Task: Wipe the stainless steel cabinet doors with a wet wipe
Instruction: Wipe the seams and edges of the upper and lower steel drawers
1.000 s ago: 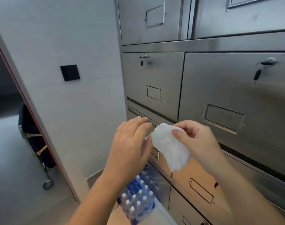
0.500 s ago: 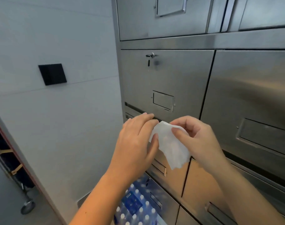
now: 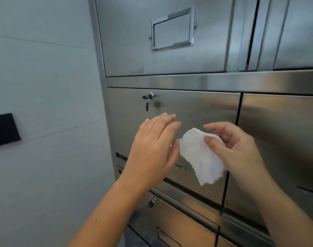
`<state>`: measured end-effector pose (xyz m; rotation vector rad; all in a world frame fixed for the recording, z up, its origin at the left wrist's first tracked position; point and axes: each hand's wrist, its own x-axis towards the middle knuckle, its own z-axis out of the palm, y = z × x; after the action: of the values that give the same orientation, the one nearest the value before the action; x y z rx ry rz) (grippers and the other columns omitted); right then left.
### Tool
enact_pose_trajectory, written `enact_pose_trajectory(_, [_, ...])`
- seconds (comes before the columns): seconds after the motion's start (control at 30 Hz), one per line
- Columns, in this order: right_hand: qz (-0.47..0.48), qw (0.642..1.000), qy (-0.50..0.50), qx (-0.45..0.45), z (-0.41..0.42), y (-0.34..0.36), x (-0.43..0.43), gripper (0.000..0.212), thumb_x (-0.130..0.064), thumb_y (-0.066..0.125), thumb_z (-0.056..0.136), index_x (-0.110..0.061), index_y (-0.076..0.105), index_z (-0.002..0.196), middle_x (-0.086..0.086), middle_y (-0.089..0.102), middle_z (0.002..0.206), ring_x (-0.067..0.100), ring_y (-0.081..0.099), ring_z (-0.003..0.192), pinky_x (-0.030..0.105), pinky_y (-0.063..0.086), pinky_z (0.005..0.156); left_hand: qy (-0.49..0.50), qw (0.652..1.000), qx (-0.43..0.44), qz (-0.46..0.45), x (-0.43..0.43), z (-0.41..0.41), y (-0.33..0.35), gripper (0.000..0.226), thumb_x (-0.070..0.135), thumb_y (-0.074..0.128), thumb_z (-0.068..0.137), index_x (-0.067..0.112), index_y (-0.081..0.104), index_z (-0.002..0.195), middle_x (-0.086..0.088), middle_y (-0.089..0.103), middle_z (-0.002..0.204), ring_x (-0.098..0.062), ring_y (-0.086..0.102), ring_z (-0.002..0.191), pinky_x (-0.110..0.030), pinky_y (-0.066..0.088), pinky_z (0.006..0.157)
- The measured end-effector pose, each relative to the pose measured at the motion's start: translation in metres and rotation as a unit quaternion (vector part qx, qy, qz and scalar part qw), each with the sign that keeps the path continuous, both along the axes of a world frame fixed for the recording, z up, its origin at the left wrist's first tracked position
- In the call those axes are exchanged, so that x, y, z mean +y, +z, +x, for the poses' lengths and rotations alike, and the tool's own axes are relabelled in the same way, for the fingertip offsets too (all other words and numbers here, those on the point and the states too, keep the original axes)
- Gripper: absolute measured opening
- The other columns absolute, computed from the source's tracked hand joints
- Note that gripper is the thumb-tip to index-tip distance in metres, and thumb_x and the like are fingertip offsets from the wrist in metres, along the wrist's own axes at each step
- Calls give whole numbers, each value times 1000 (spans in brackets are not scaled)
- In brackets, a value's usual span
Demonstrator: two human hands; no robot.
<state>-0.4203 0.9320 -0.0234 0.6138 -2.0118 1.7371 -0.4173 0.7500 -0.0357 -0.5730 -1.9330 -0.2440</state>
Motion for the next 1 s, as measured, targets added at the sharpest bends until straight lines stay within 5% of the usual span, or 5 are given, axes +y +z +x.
enact_pose_trajectory(0.63, [13,948,-311,66,8,103,18,20,-7,60,88,-22,67,77,0,70,79,13,64,75,31,52,67,-294,950,102,4,50,-116,104,37,20,45,86,1,64,111,-14,63,119,-32,57,114,-53,45,92])
enact_pose_trajectory(1.0, [33,897,-428,105,2,189,57,22,-3,57,87,-17,62,71,2,61,75,17,55,73,26,43,64,-324,931,168,-20,94,-142,158,40,16,41,84,-1,64,111,-19,61,122,-37,55,117,-52,46,93])
